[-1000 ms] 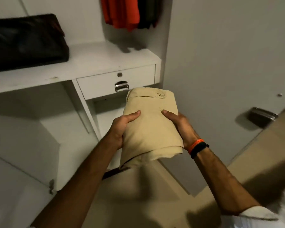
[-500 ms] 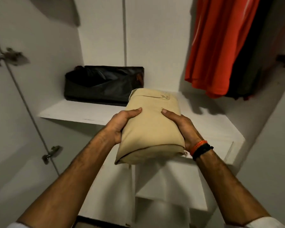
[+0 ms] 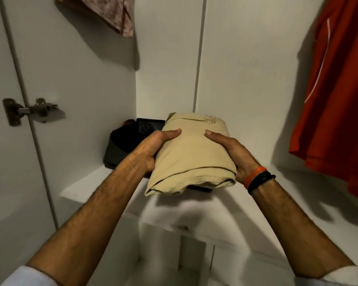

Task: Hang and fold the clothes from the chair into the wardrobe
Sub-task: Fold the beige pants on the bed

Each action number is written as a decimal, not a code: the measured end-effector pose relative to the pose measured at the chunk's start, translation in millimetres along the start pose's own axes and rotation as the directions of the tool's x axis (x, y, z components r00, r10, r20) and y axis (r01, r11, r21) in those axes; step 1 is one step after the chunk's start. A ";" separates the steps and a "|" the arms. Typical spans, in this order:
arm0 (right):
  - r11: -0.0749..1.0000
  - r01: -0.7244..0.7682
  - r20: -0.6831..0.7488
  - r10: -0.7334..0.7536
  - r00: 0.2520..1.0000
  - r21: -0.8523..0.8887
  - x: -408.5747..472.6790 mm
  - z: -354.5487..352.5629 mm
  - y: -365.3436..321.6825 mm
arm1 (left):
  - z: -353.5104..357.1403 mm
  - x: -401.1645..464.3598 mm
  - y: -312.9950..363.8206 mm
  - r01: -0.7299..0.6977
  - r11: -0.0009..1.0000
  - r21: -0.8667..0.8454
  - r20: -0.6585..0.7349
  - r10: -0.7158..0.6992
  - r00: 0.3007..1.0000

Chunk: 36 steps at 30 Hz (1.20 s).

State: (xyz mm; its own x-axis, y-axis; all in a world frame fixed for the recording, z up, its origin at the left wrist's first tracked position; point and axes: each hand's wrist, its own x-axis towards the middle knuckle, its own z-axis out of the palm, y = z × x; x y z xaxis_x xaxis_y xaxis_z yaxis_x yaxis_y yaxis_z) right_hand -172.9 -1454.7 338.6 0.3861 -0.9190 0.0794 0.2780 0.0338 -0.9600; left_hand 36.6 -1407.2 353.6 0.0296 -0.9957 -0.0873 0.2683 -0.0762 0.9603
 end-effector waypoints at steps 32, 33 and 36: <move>0.152 0.336 0.357 0.148 0.922 -0.930 147.5 -35.0 -23.3 | -83.9 211.4 31.7 0.137 0.991 -0.002 -0.003 -0.137 0.991; 0.164 0.327 0.351 0.144 0.925 -0.931 147.9 -35.7 -22.7 | -82.1 215.7 28.9 0.145 0.989 0.015 0.010 -0.145 0.989; 0.171 0.289 0.314 0.140 0.939 -0.942 147.6 -35.0 -22.1 | -80.3 226.2 25.3 0.176 0.982 0.072 0.014 -0.178 0.984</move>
State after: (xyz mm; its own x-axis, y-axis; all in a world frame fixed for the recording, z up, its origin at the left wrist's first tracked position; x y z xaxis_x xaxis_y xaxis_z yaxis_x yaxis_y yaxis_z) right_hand -152.8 -1604.8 362.1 0.6776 -0.7350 0.0246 -0.6690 -0.6300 -0.3944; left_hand 127.4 -1630.1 336.9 -0.0322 -0.9670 -0.2527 0.1992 -0.2540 0.9465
